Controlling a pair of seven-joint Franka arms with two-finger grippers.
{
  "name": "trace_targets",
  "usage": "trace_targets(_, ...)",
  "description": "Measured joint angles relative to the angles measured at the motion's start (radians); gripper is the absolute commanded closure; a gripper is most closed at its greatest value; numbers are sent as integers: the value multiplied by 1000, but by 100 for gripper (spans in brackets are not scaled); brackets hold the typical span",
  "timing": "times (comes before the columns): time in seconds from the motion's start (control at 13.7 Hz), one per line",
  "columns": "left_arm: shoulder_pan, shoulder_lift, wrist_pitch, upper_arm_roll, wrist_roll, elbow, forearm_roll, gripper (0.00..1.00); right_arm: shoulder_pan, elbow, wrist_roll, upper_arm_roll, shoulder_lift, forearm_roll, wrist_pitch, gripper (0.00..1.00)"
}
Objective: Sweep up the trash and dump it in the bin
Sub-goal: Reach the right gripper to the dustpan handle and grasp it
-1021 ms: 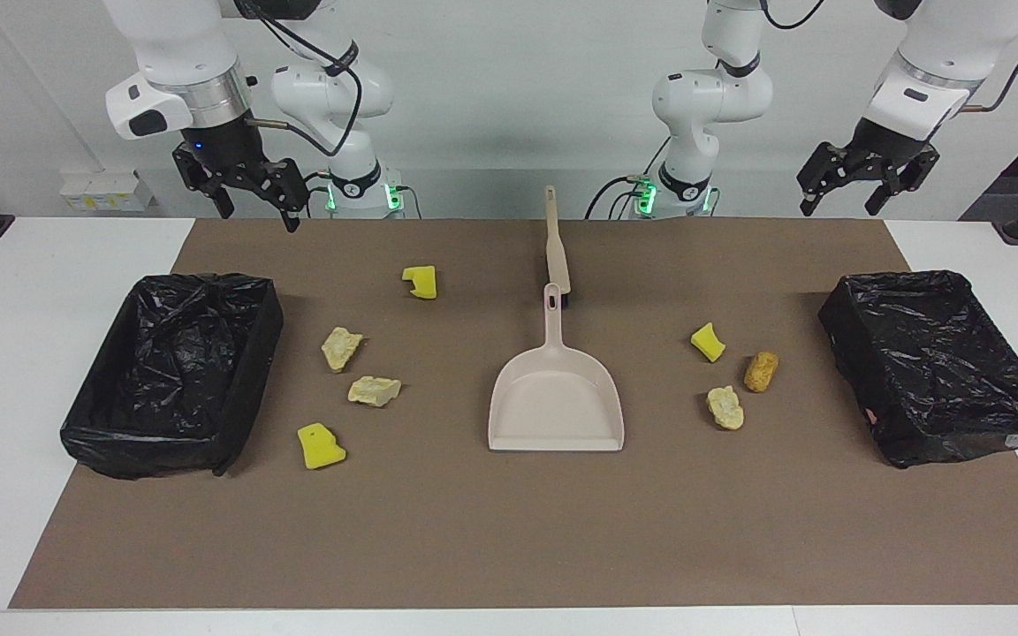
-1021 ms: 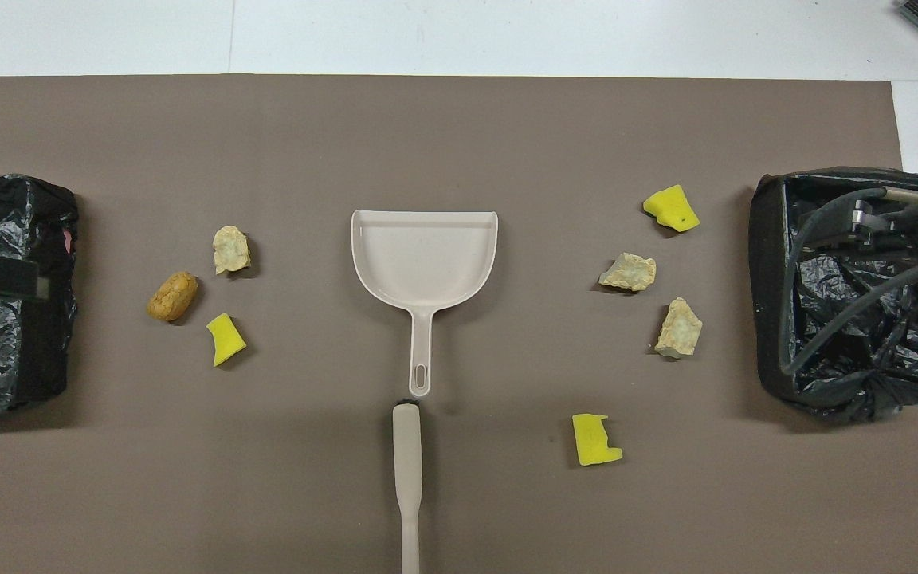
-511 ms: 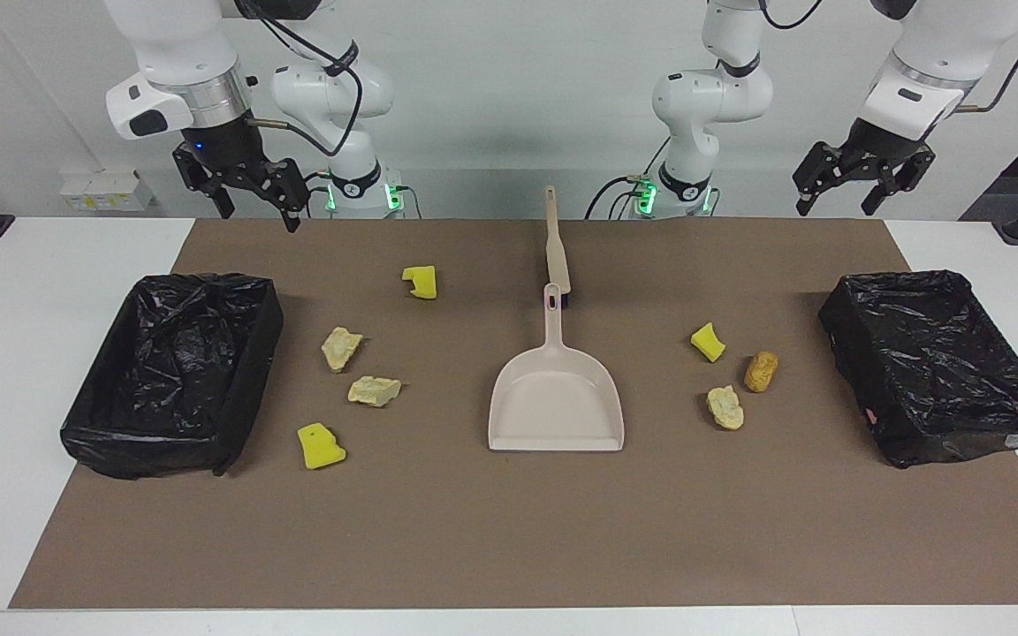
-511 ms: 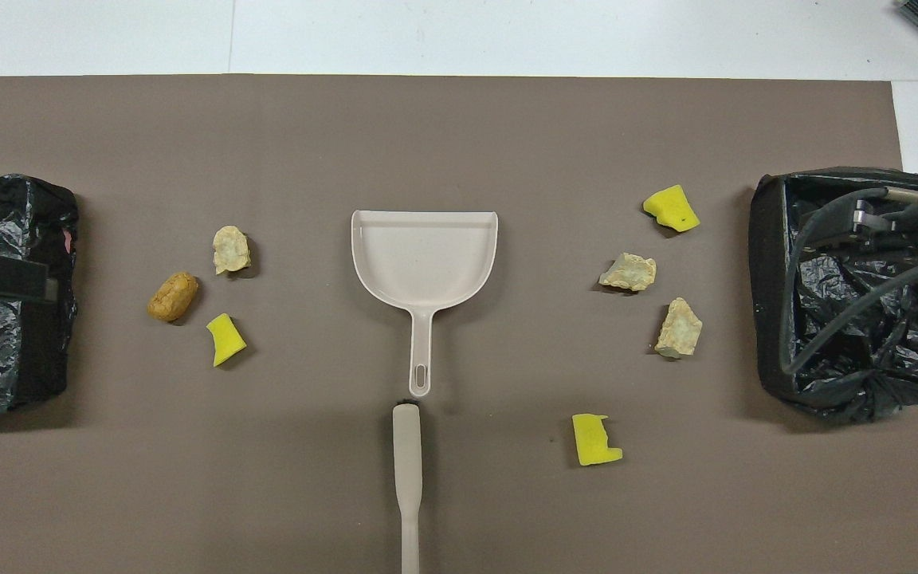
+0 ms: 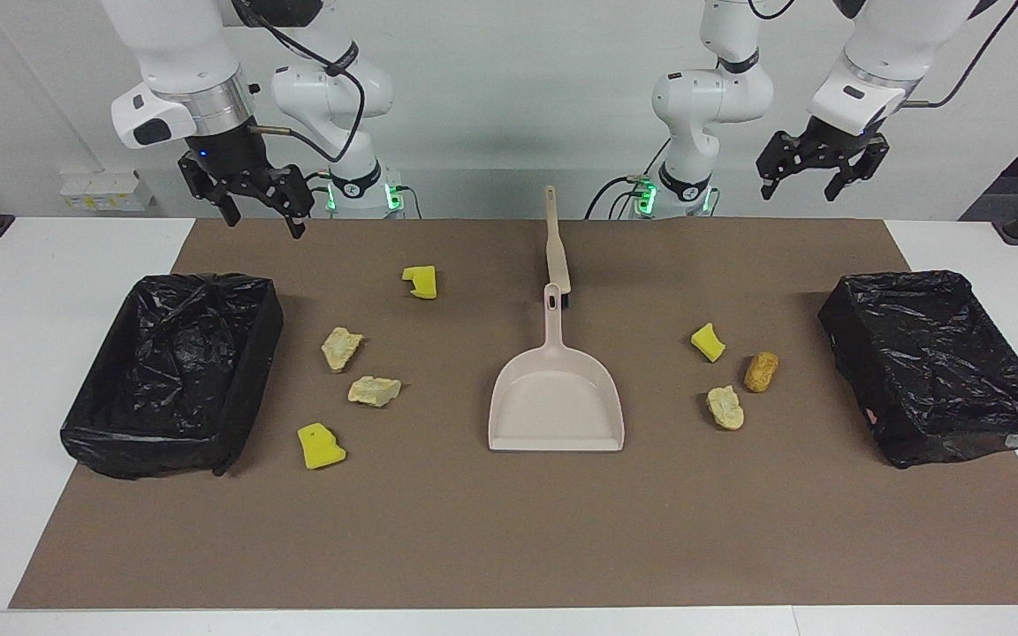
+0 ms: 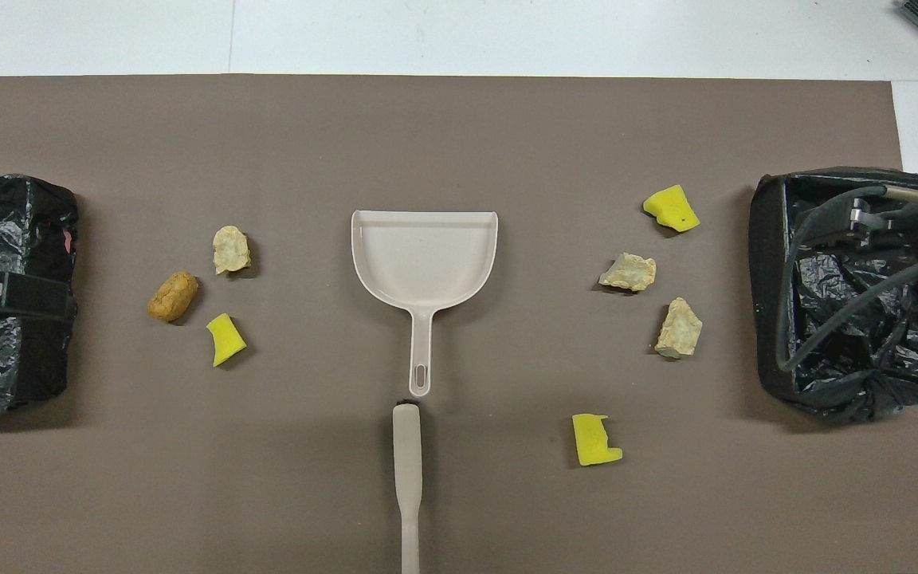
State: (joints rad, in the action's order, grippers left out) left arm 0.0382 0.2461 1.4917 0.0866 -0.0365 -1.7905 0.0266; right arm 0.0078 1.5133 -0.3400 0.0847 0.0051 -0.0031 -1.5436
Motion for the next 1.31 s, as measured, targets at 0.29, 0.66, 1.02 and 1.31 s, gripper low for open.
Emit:
trace_targets(0.29, 0, 21, 0, 0, -4, -22, 0, 0, 74, 69, -30, 4, 14, 0, -105, 0)
trace_targets(0.66, 0, 21, 0, 0, -6, -23, 0, 0, 281, 89, -249, 9, 124, 0, -266, 0)
trace_targets(1.02, 0, 21, 0, 0, -7, -23, 0, 0, 435, 92, -371, 9, 247, 0, -400, 0)
trace_targets(1.31, 0, 21, 0, -1, -7, -23, 0, 0, 527, 93, -470, 7, 390, -24, -517, 0)
